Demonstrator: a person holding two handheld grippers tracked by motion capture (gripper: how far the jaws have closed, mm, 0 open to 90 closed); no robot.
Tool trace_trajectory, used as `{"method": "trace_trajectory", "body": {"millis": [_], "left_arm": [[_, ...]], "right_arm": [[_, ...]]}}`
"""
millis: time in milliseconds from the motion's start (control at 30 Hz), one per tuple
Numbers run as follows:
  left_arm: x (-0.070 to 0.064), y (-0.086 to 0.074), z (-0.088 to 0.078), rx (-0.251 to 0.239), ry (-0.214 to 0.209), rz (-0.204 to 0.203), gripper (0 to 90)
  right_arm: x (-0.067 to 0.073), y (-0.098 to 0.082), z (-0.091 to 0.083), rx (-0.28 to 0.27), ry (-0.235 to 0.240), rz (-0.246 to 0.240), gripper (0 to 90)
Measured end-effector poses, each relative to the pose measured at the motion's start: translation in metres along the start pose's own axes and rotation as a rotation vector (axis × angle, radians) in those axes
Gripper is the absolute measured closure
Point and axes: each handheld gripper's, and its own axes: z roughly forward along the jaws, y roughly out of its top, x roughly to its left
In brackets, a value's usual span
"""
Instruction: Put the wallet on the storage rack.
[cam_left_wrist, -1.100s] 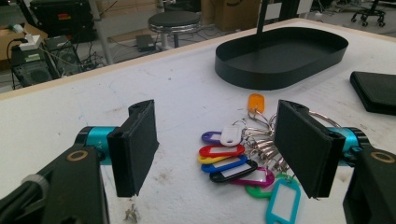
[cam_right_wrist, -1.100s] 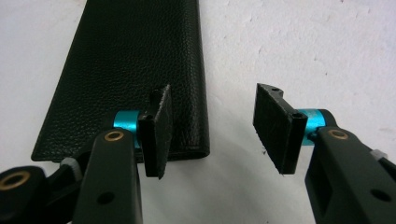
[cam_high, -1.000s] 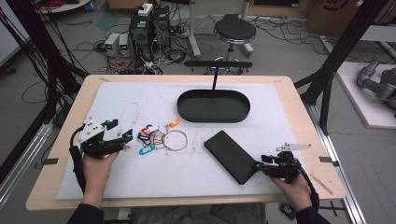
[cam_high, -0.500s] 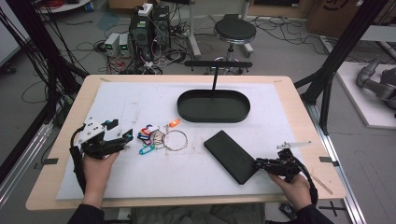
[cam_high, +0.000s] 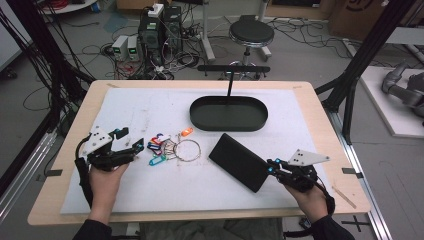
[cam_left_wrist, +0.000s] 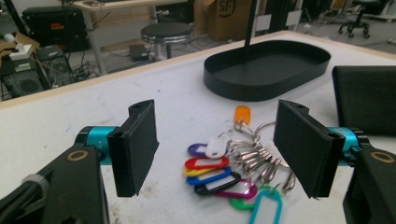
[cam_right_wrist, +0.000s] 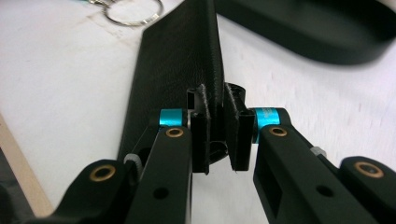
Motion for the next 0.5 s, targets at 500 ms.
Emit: {"method": "trace_trajectory", "body": {"millis": [500], "left_arm": [[-0.038,0.014,0.039,0.007,-0.276,0.005,30.3]], "right_arm": [[0.011,0.002,-0.010,-0.083,0.091,-0.217,82.6]]}}
